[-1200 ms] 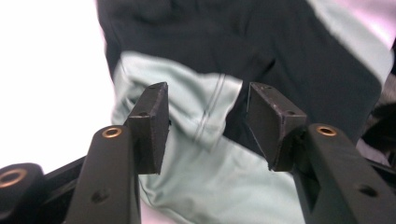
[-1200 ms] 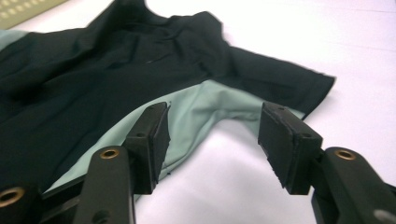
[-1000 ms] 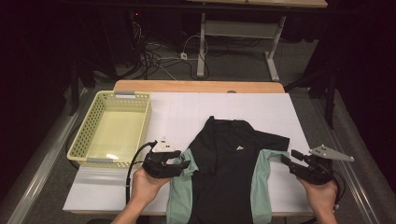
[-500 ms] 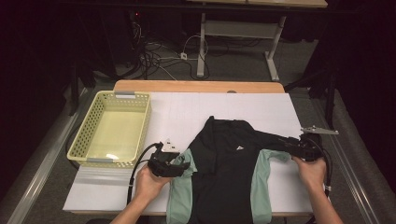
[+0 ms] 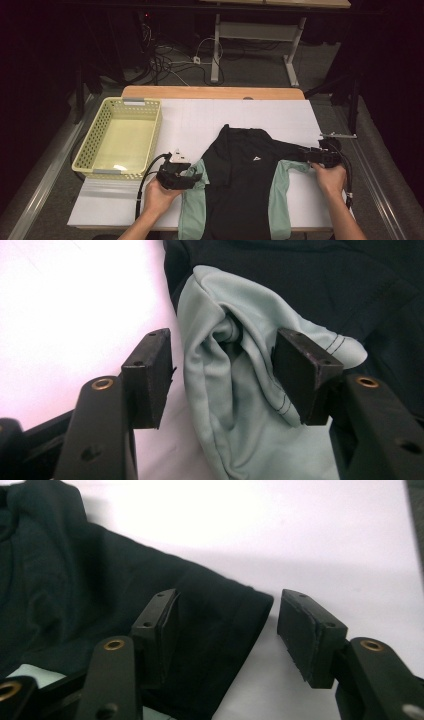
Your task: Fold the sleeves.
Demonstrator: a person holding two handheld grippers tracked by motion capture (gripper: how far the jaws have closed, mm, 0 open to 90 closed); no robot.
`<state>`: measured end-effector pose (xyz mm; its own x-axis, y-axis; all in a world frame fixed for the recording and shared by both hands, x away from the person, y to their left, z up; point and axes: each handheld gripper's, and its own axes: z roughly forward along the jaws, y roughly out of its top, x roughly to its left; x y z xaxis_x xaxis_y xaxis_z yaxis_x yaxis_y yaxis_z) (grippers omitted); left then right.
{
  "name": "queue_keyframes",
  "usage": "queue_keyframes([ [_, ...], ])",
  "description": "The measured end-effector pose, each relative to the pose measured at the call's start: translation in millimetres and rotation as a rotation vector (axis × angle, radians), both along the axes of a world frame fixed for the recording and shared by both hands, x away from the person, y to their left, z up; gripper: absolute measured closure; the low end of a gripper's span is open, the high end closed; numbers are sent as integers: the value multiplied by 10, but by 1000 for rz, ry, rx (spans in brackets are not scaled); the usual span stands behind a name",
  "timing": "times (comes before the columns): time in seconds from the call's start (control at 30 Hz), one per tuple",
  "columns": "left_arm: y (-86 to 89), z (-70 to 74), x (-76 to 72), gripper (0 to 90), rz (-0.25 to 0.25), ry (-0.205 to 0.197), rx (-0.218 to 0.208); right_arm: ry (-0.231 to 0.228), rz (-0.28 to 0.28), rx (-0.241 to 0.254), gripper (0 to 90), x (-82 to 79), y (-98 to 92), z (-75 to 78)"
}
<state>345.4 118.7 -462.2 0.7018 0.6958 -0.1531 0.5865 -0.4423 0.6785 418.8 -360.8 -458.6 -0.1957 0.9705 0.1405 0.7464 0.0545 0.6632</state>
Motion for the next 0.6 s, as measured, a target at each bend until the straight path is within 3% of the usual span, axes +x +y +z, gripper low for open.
queue_keyframes([
  [0.2,24,10,-8,407,1,-5,-11,7,10,-22,454,22,68,-25],
  [0.4,31,6,-2,412,-5,-6,-23,17,38,-102,719,-10,120,-11],
  [0.5,35,3,9,413,-4,-1,-31,27,57,-84,845,-13,104,-5],
  [0.6,35,3,12,414,-5,-4,-38,24,82,-88,868,-22,128,-7],
])
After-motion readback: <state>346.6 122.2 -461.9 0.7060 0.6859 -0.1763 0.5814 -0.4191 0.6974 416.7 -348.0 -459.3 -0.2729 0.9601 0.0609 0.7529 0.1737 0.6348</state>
